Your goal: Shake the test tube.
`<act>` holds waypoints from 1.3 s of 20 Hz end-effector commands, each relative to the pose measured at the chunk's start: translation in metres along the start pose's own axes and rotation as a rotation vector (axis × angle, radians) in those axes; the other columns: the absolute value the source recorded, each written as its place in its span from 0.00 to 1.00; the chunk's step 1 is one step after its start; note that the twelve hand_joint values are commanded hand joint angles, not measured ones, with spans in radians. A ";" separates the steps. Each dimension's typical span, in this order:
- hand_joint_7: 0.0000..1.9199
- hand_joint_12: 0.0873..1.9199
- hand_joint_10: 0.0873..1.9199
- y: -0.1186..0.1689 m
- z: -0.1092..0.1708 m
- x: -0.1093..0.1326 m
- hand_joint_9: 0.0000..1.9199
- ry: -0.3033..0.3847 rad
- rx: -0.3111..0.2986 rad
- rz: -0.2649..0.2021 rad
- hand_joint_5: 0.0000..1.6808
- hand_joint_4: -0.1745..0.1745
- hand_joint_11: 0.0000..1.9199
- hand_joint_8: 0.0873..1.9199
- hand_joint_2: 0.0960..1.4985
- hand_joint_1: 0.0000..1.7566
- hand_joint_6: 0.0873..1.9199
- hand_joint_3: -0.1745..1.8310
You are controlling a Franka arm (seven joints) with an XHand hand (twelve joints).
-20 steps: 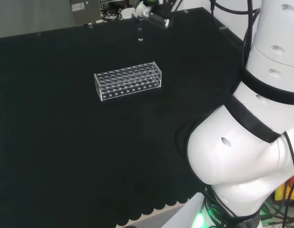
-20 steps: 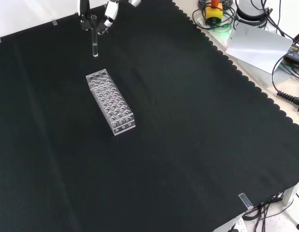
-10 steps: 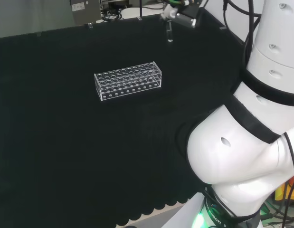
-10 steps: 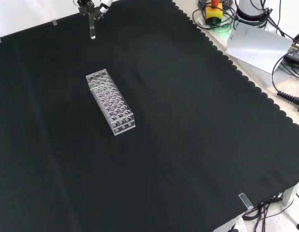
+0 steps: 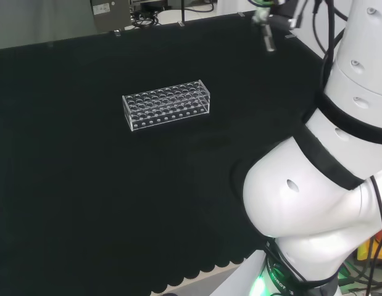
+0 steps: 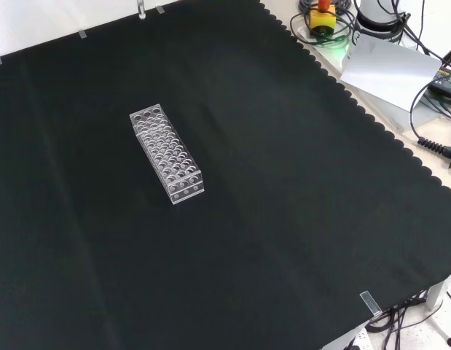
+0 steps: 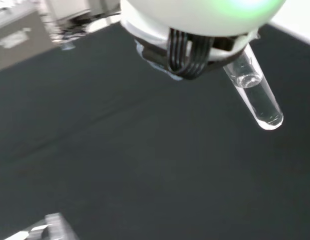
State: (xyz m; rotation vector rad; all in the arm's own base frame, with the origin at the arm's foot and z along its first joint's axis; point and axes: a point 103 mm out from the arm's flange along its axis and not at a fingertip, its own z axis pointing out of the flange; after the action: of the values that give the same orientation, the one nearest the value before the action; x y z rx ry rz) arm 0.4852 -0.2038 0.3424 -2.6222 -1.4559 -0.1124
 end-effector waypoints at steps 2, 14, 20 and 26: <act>0.78 0.47 0.23 0.002 -0.023 -0.049 0.69 -0.115 -0.040 0.086 0.78 0.00 0.60 0.19 0.43 0.82 0.12 0.33; 0.78 0.47 0.23 -0.002 0.009 0.039 0.69 0.046 0.006 -0.067 0.78 0.00 0.60 0.19 0.43 0.82 0.12 0.33; 0.78 0.47 0.23 -0.011 0.024 0.118 0.69 0.125 0.035 -0.212 0.78 0.00 0.60 0.19 0.43 0.82 0.12 0.33; 0.78 0.47 0.23 -0.017 0.021 0.170 0.69 0.224 0.048 -0.270 0.78 0.00 0.60 0.19 0.43 0.82 0.12 0.33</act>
State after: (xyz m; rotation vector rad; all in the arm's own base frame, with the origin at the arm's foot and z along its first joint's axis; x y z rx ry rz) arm 0.5276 -0.0814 0.3651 -2.4344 -1.7334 -0.2028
